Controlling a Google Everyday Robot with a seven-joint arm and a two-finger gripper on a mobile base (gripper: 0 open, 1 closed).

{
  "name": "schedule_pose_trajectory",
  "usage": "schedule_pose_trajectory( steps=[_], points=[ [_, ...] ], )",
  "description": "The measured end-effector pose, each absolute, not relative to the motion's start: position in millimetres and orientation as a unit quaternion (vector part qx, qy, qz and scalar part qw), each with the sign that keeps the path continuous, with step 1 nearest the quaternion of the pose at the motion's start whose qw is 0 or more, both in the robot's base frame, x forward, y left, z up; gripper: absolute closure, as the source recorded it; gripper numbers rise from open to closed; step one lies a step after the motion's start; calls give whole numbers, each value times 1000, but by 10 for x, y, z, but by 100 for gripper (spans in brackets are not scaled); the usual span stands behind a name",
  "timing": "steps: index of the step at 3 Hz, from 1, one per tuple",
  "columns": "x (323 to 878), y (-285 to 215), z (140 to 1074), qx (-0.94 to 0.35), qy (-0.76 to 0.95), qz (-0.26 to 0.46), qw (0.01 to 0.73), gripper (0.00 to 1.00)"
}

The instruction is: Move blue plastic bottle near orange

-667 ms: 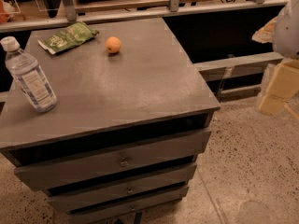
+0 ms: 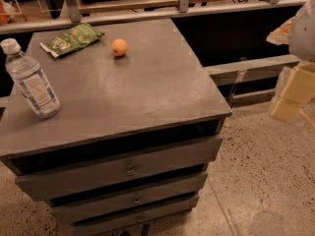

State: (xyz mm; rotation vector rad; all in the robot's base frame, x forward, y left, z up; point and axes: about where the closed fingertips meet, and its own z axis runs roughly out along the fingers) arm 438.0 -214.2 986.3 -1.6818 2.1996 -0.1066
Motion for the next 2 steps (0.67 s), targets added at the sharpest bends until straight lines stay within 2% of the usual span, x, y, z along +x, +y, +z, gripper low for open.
schedule_pose_trajectory(
  steps=[2],
  points=[
    [4311,-2024,9657,-559,773,48,296,0]
  ],
)
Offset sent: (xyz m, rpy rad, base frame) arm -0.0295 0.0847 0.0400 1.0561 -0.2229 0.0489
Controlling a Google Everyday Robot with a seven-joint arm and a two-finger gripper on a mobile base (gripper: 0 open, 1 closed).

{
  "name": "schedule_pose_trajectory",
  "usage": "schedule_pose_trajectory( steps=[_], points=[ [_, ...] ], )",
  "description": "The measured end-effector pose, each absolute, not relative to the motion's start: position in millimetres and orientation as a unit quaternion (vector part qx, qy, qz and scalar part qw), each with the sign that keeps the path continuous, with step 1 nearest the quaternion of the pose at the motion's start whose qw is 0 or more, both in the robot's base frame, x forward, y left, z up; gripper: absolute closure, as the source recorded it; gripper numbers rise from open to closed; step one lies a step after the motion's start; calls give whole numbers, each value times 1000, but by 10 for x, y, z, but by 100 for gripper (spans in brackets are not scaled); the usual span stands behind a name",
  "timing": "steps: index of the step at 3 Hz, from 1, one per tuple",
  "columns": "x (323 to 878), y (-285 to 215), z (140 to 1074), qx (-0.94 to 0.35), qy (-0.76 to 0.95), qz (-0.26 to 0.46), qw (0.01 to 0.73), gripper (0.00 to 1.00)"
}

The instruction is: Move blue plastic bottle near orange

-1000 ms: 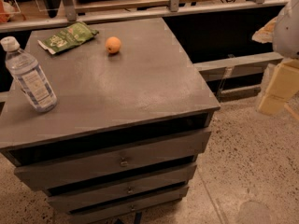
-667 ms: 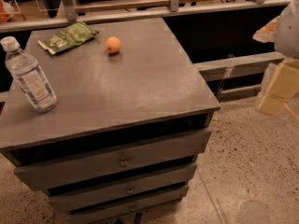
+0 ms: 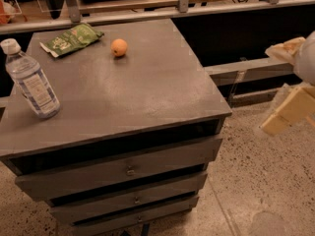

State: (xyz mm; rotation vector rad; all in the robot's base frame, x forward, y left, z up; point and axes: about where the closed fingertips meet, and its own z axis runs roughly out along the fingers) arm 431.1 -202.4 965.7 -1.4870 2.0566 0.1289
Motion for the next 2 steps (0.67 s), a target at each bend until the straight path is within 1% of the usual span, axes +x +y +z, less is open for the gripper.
schedule_pose_trajectory(
  steps=[1,2],
  points=[
    [4277,-1829,9547,-536,751,83,376,0],
    [4321,-1409,9619,-522,715,132,446,0]
  ],
)
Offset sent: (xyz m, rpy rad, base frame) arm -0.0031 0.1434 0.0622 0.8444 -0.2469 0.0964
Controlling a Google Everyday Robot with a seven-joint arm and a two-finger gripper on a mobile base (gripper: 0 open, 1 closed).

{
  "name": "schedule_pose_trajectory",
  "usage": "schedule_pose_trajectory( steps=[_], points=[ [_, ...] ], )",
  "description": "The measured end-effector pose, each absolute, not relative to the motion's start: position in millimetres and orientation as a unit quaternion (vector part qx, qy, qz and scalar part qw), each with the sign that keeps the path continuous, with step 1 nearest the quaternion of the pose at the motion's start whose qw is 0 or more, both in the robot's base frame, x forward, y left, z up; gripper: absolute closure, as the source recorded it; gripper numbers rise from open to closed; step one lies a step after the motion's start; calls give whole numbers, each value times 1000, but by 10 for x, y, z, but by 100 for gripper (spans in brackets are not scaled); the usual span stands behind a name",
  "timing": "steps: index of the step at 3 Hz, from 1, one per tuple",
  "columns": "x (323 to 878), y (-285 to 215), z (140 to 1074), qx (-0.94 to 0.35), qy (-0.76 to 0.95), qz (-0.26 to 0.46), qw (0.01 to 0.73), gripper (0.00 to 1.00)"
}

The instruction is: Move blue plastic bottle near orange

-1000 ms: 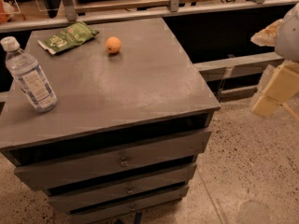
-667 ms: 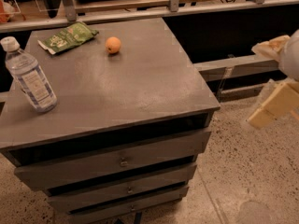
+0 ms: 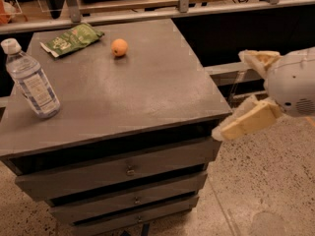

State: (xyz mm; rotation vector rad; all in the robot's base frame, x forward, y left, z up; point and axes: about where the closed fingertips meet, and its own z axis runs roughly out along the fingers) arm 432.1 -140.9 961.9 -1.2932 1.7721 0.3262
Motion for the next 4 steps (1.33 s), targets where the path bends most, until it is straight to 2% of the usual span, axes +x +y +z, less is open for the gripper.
schedule_pose_trajectory(
  steps=[1,2,3,4],
  points=[
    [4346,-864,9851,-505,670,205,503,0],
    [4302,-660,10062,-491,655,241,521,0],
    [4294,-656,10080,-486,653,241,529,0],
    [4340,-413,10014,-468,631,268,557,0]
  ],
)
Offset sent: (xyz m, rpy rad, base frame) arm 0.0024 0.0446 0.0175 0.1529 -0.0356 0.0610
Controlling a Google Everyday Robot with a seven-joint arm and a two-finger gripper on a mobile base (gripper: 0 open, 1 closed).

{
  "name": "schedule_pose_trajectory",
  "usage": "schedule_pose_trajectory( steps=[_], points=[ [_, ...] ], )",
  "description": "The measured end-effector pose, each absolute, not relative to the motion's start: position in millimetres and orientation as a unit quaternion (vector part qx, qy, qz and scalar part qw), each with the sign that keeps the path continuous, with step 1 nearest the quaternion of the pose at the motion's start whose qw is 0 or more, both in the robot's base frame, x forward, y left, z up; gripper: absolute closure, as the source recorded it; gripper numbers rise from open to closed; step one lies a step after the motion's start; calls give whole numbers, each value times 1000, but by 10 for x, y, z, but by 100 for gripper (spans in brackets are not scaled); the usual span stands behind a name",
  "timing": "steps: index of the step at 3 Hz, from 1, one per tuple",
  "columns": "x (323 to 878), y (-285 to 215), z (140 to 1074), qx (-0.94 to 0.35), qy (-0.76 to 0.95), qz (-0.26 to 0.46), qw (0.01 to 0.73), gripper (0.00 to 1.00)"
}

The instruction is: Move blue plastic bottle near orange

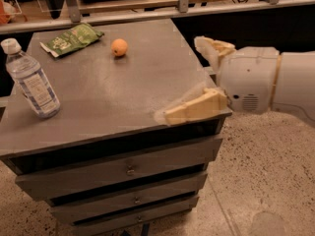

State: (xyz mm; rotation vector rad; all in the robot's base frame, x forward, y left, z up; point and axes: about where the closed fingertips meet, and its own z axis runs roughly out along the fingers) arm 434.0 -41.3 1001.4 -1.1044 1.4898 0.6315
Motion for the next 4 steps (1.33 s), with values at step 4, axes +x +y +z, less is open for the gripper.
schedule_pose_trajectory(
  steps=[4],
  points=[
    [4318,1797,9679,-508,520,378,573,0]
  ],
)
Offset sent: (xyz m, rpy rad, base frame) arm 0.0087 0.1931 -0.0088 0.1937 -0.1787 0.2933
